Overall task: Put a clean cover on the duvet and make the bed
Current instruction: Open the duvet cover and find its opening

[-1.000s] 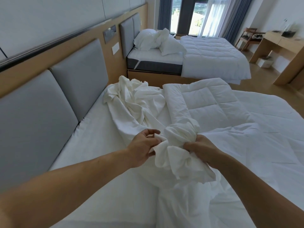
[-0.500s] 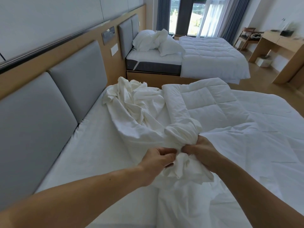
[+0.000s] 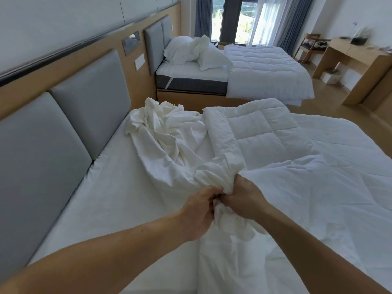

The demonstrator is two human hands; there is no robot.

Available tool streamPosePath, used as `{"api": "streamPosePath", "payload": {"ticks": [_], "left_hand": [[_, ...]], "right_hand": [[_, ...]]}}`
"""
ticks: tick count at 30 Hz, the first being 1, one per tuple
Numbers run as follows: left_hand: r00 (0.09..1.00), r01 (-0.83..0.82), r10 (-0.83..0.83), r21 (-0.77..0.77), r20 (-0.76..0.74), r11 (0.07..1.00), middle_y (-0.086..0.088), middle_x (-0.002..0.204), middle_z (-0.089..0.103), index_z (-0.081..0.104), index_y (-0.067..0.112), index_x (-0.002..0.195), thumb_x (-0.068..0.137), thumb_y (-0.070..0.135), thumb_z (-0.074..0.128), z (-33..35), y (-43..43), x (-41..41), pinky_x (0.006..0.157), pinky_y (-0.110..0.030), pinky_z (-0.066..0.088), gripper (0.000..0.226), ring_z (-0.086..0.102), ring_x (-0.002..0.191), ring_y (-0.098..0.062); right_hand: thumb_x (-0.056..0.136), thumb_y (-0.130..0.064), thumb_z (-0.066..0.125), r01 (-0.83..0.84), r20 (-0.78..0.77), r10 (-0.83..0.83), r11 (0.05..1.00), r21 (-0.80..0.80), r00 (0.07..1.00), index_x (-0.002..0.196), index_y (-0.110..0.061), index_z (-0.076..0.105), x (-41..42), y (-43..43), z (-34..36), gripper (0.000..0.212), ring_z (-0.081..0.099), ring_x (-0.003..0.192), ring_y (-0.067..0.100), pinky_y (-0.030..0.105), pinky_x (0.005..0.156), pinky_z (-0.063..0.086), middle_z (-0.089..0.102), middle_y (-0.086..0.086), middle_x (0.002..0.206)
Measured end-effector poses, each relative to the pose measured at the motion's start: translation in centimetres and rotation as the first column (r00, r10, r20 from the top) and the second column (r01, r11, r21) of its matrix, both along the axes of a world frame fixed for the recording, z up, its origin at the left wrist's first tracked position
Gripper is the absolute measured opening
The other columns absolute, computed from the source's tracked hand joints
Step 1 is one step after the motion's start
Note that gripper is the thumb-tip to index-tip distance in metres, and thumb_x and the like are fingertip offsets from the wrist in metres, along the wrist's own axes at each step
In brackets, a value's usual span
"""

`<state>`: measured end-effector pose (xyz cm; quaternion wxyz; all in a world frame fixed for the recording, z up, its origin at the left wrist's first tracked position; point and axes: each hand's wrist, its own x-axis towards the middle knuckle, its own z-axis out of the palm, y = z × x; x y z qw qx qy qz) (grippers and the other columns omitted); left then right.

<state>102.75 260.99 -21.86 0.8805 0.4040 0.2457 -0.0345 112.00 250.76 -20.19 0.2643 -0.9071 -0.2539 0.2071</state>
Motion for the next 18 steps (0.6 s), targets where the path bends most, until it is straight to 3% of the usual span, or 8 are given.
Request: {"api": "streamPosePath", "payload": {"ticks": [4,10,14,18], "left_hand": [[1.000,-0.019,0.019,-0.018,0.001,1.000,-0.022,0.122,0.067,0.065,0.001,0.125,0.093,0.014,0.056,0.2,-0.2,0.0,0.093,-0.039,0.056,0.035,0.065,0.113,-0.032],[0.992,-0.085,0.085,-0.003,0.089,0.996,-0.025,0.114,0.069,0.069,-0.004,0.114,0.095,0.008,0.050,0.5,-1.0,-0.3,0.083,-0.036,0.059,0.029,0.070,0.101,-0.031],[0.992,-0.066,0.063,0.021,0.112,0.998,-0.025,0.117,0.068,0.066,-0.004,0.118,0.096,0.012,0.049,0.5,-0.7,-0.6,0.093,-0.042,0.056,0.032,0.067,0.109,-0.034],[0.998,0.013,-0.019,0.105,0.061,0.994,-0.025,0.122,0.066,0.061,-0.006,0.125,0.086,0.026,0.065,0.6,0.1,-0.3,0.102,-0.048,0.051,0.051,0.065,0.114,-0.037]], "right_hand": [[0.078,-0.038,0.070,0.040,-0.018,-0.040,0.999,0.004,0.999,0.122,-0.018,0.055,-0.5,0.2,0.2,0.050,0.064,0.100,0.024,0.044,0.092,0.051,0.067,-0.001,0.106],[0.080,-0.040,0.075,0.150,-0.157,-0.133,0.983,0.108,0.979,0.113,-0.023,0.053,-0.2,0.0,0.8,0.043,0.062,0.098,0.017,0.036,0.087,0.054,0.062,-0.009,0.098],[0.082,-0.042,0.073,0.132,-0.212,-0.107,0.985,0.107,0.971,0.119,-0.021,0.053,-0.3,-0.1,0.6,0.047,0.063,0.102,0.017,0.038,0.091,0.054,0.064,-0.004,0.109],[0.069,-0.021,0.071,0.125,-0.398,-0.052,0.979,0.160,0.916,0.113,-0.022,0.056,-0.2,0.0,1.1,0.047,0.064,0.101,0.018,0.042,0.093,0.056,0.066,-0.001,0.109]]}}
